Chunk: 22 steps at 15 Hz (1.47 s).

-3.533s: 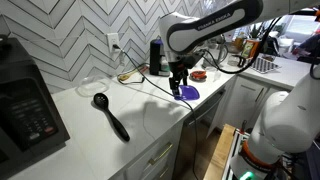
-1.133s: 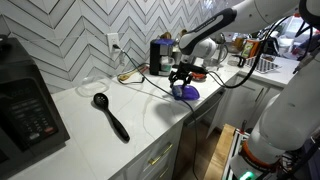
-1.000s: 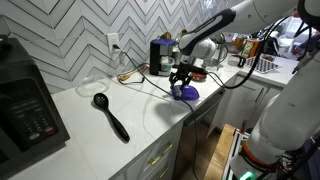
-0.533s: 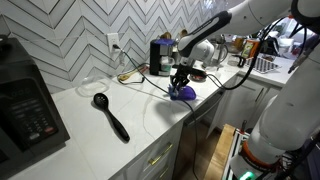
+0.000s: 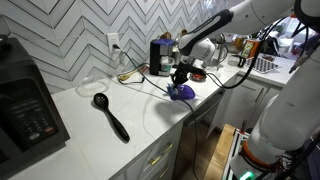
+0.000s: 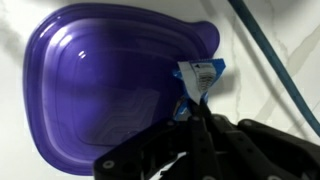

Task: Put the blue packet on the silver plate on the right

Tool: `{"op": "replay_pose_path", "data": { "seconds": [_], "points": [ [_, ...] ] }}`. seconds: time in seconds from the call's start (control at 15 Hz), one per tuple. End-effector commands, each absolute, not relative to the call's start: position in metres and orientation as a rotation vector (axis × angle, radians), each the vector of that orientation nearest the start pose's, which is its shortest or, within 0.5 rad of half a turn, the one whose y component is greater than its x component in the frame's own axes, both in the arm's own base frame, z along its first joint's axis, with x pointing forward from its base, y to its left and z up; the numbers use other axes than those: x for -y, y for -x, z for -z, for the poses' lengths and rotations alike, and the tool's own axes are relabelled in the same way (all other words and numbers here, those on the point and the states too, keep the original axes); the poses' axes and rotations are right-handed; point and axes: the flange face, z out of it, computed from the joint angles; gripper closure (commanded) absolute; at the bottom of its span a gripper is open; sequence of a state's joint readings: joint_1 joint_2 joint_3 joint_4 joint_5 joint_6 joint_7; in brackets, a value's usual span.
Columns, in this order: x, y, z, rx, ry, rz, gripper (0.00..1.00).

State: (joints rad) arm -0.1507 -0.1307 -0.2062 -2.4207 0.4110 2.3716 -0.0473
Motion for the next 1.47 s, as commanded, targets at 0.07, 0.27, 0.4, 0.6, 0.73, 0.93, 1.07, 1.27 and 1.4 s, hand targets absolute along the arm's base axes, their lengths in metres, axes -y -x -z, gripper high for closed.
{"op": "replay_pose_path", "data": {
  "seconds": [0.07, 0.27, 0.4, 0.6, 0.73, 0.93, 1.07, 1.27, 1.4],
  "points": [
    [0.194, -0.419, -0.422, -0.963, 2.683, 0.442, 1.0],
    [0.242, -0.383, -0.456, -1.185, 2.606, 0.529, 1.0],
    [0.242, -0.402, -0.454, -1.146, 2.621, 0.524, 1.0],
    [0.249, -0.393, -0.463, -1.16, 2.61, 0.553, 0.99],
    [0.249, -0.406, -0.453, -1.298, 2.585, 0.583, 1.0],
    [0.287, -0.402, -0.454, -1.503, 2.556, 0.693, 1.0],
    [0.313, -0.391, -0.45, -1.643, 2.541, 0.722, 1.0],
    [0.342, -0.377, -0.451, -1.842, 2.493, 0.8, 1.0],
    [0.359, -0.373, -0.451, -1.946, 2.488, 0.885, 1.0]
  ]
}}
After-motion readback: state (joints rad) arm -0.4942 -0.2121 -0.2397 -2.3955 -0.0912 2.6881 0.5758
